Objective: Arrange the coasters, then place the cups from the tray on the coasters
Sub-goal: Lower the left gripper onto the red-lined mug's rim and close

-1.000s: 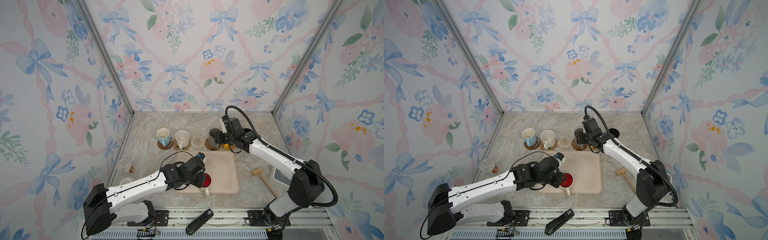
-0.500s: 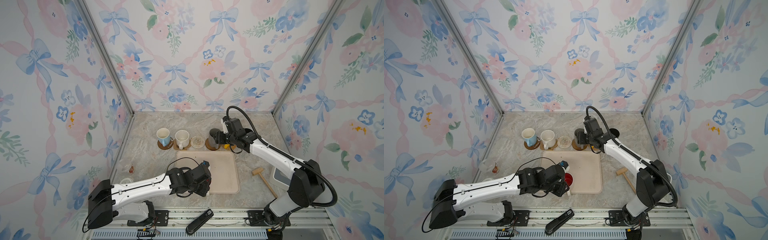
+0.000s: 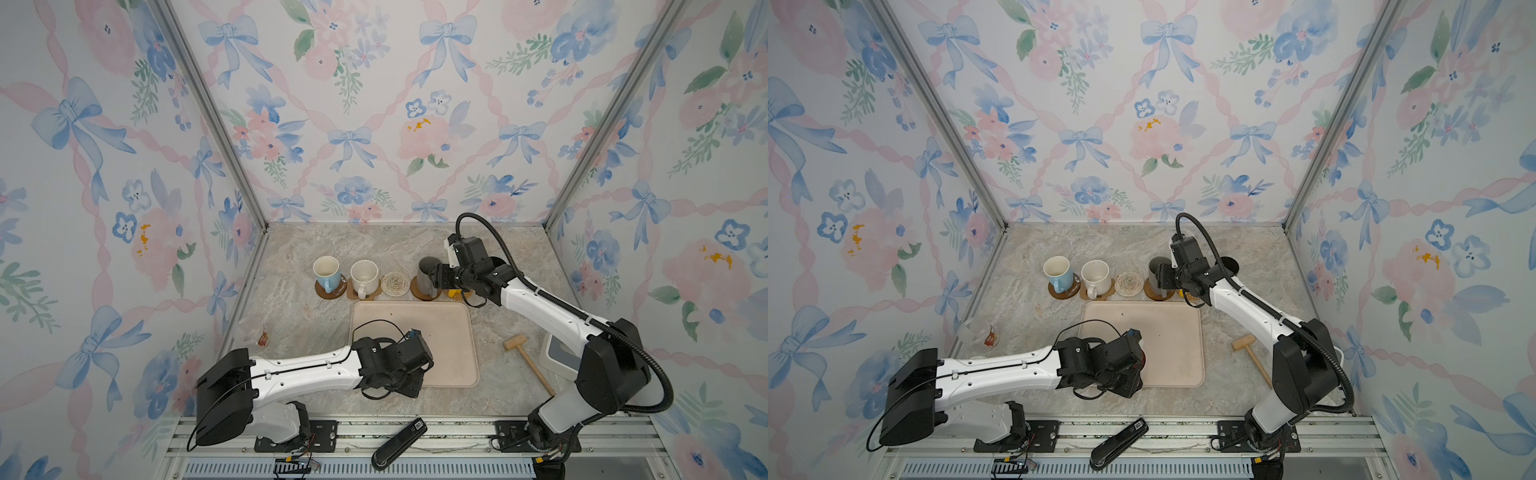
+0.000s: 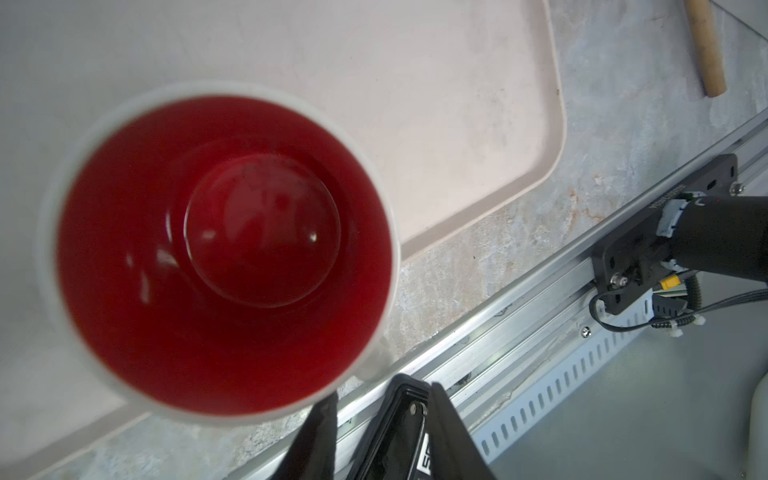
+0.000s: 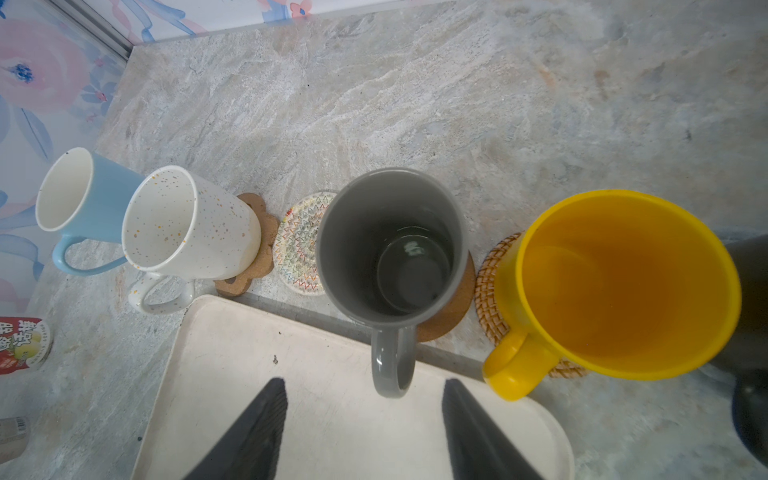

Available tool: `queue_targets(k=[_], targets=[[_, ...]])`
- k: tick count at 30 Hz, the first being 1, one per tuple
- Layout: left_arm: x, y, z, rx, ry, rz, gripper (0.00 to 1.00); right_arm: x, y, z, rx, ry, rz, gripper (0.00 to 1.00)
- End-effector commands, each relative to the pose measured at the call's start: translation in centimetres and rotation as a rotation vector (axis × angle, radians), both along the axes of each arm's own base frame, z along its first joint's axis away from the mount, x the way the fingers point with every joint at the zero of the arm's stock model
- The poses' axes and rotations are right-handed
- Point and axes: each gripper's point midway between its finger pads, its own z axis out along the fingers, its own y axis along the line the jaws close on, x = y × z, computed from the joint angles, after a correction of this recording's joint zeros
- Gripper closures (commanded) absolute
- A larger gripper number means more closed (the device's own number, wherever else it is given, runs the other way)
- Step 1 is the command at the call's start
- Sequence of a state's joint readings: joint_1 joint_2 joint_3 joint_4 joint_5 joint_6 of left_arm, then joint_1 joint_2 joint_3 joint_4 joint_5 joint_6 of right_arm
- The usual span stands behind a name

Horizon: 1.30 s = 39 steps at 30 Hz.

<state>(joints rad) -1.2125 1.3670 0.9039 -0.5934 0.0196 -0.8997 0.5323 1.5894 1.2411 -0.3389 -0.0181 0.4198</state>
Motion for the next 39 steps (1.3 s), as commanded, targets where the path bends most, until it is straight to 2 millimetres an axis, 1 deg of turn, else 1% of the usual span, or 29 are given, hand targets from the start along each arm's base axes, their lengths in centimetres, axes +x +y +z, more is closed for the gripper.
queue_targets(k=[1, 5, 10, 21, 31, 34, 39], targets=[[0.1, -0.3, -0.2, 0.019, 0.01, 0.027, 0.65, 0.1, -0.4, 0.3, 0.025, 0.001, -0.012, 0.37], [0.4, -0.5, -0.7, 0.04, 0.01, 0.039, 0.64, 0.1, -0.5, 0.1, 0.029, 0.01, -0.015, 0.37], [0.7, -0.2, -1.4, 0.064, 0.007, 0.07, 0.63, 0.1, -0.5, -0.1, 0.032, 0.014, -0.012, 0.37], [2.4, 1.1, -2.4, 0.11, -0.029, 0.14, 0.62, 0.3, -0.6, -0.5, 0.033, 0.026, -0.013, 0.37], [4.6, 2.8, -1.7, 0.109, -0.088, 0.214, 0.63, 0.4, -0.8, -0.8, 0.03, 0.037, -0.017, 0.37], [4.9, 2.7, -1.4, 0.108, -0.101, 0.212, 0.64, 0.4, -0.8, -0.8, 0.031, 0.037, -0.017, 0.37], [5.2, 2.2, -1.7, 0.125, -0.103, 0.198, 0.64, 0.6, -0.7, -1.0, 0.033, 0.042, -0.014, 0.37]])
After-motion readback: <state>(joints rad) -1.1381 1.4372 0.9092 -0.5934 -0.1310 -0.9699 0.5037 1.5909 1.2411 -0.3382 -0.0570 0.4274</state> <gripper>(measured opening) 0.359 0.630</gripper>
